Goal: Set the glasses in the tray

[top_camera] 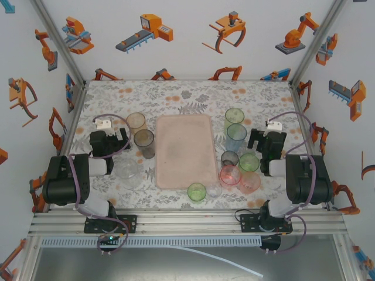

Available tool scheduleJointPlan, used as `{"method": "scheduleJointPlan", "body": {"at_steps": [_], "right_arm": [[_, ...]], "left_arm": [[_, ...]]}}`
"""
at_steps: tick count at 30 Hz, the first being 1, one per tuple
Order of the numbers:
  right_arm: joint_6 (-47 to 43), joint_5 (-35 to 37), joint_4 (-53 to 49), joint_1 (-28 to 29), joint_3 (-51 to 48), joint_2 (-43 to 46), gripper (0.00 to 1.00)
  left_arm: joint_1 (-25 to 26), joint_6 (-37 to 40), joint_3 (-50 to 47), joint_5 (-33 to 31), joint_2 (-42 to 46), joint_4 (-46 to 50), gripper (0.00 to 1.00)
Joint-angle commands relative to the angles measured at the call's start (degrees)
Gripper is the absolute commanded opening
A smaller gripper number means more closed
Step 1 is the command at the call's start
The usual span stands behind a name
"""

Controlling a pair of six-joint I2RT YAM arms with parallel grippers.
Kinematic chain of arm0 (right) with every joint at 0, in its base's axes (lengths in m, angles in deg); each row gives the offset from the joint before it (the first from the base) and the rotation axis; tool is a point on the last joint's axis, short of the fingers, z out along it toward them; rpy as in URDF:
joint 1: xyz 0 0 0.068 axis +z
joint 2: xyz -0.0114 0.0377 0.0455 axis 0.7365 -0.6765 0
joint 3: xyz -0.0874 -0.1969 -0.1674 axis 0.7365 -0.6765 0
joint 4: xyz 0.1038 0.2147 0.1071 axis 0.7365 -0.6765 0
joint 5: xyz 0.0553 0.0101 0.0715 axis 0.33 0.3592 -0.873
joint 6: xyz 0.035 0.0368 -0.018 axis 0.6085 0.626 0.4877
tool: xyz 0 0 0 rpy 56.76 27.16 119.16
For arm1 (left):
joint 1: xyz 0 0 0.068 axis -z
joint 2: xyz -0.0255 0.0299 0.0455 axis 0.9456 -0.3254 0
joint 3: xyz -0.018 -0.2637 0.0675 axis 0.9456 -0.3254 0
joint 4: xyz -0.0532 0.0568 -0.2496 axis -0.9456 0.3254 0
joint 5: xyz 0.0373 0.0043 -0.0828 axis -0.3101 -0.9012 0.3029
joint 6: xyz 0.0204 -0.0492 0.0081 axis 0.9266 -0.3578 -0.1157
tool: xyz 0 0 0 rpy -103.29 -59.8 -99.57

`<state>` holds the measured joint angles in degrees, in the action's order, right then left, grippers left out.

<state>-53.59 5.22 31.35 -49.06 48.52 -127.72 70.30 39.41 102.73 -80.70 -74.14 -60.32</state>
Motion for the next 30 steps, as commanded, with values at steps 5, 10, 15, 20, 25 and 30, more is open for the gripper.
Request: {"method": "scheduleJointPlan", "body": {"at_steps": [5, 10, 15, 20, 25, 30], "right_arm": [[1.2, 2.8, -1.7, 0.3, 0.7, 5.3, 0.99], [1.4, 3.6, -8.3, 0.4, 1.0, 13.3, 0.99], [2.2, 4.8, -19.5, 0.4, 3.6, 22.2, 0.99], [2.6, 4.3, -30.6, 0.4, 8.5, 25.7, 0.99], [5.7, 6.0, -40.0, 0.3, 13.3, 26.9, 0.99], [12.3, 5.7, -54.6, 0.3, 22.6, 26.3, 0.99]], "left_arm": [[0.1, 0.9, 1.2, 0.0, 1.1, 0.6, 0.97], [0.1, 0.8, 2.9, -0.3, 4.1, 6.1, 0.97], [0.1, 1.3, 5.1, 0.9, 7.4, 12.5, 0.97], [0.0, 1.3, 7.0, -0.5, 10.0, 19.1, 0.97], [-0.4, 0.0, 10.0, -4.0, 14.7, 28.9, 0.97], [-1.8, -2.2, 15.1, -4.8, 20.9, 41.5, 0.97]]}}
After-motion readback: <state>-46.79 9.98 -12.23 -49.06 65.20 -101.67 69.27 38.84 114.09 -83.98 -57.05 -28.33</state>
